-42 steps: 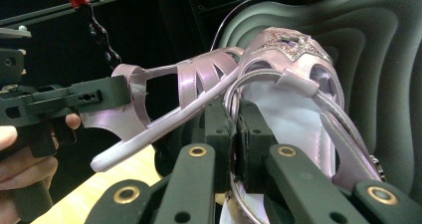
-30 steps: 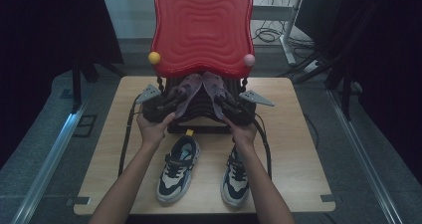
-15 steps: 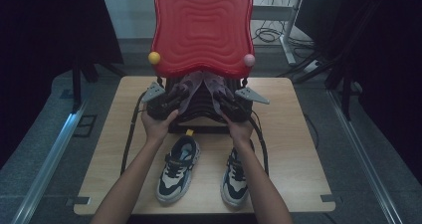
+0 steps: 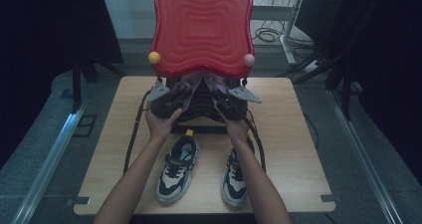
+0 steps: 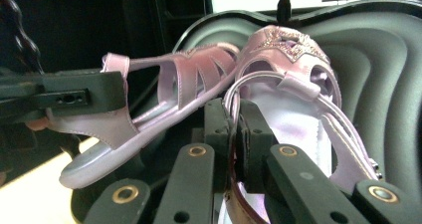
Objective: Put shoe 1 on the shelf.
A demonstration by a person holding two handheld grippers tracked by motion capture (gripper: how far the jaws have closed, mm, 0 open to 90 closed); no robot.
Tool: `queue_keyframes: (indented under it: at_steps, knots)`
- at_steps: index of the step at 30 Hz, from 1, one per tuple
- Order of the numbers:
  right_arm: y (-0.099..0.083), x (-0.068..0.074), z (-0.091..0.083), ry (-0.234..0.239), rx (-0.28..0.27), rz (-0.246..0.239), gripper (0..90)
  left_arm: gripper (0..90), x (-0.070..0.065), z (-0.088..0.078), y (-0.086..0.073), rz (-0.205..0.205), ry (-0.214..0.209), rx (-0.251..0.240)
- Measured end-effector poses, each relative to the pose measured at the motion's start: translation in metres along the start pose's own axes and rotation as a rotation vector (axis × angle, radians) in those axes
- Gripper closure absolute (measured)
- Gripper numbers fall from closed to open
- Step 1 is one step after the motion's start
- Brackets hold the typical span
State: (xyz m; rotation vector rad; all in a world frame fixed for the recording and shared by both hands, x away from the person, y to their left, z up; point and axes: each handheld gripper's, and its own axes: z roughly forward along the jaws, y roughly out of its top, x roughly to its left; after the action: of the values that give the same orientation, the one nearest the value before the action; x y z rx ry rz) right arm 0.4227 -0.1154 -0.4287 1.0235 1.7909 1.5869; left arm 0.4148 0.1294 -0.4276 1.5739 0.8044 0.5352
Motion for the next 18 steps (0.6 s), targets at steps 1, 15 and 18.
queue_keyframes:
  at_steps: [1, 15, 18]
  knots:
    - [-0.002, -0.001, 0.001, -0.023, 0.038, 0.006, 83.6, 82.5, -0.002, 0.002, -0.005, 0.015, -0.002, 0.02]
    - [-0.009, -0.003, 0.001, 0.005, 0.119, 0.011, 80.4, 76.8, 0.004, -0.002, -0.022, 0.029, 0.01, 0.076]
    - [-0.009, -0.004, -0.001, 0.014, 0.123, 0.015, 78.8, 74.8, 0.003, -0.002, -0.027, 0.044, 0.015, 0.084]
